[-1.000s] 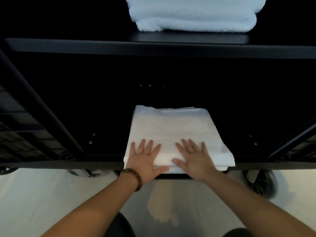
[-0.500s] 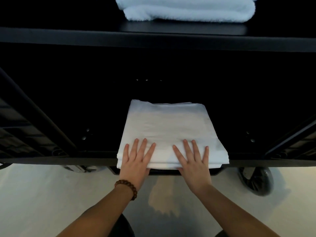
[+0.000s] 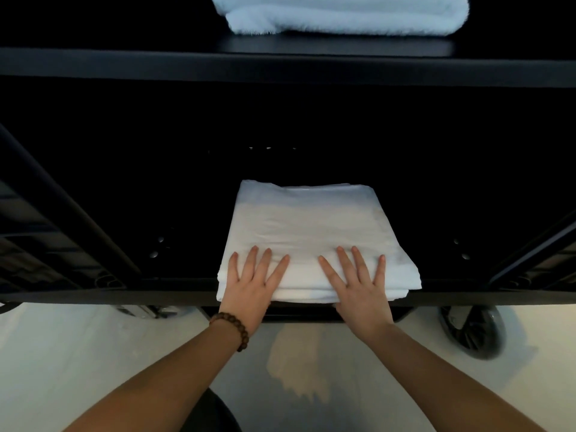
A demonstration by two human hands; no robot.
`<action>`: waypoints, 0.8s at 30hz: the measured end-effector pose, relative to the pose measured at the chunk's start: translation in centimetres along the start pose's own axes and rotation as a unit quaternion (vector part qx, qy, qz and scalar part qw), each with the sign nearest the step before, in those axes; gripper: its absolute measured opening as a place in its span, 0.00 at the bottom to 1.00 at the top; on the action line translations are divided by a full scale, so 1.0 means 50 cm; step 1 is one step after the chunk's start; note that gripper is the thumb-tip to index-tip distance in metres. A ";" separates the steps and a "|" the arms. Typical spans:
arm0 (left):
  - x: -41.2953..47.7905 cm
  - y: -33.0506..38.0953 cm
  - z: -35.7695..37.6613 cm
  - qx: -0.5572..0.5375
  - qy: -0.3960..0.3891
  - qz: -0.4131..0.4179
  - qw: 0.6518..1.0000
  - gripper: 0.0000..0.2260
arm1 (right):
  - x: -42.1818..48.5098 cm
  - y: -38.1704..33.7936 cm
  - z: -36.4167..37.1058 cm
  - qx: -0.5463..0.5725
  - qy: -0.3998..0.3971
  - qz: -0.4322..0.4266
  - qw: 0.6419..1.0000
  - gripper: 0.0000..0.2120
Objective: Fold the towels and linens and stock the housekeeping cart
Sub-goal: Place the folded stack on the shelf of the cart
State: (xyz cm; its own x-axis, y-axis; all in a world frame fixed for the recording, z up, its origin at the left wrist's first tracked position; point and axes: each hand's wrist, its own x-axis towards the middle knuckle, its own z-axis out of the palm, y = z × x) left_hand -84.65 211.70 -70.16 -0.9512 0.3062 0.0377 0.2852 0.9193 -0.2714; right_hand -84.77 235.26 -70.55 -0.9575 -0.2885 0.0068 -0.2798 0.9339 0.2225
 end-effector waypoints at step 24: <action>0.126 -0.009 0.049 -0.045 -0.020 -0.066 0.997 0.37 | 0.117 0.028 0.034 0.062 -0.038 0.080 0.994 0.30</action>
State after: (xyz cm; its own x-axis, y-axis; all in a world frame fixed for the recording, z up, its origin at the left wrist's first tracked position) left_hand -91.03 212.61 -72.14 -0.9846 0.1728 0.0279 0.1651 0.9698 -0.1796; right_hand -90.91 235.25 -71.87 -0.9916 -0.1223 -0.0425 -0.1261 0.9867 0.1024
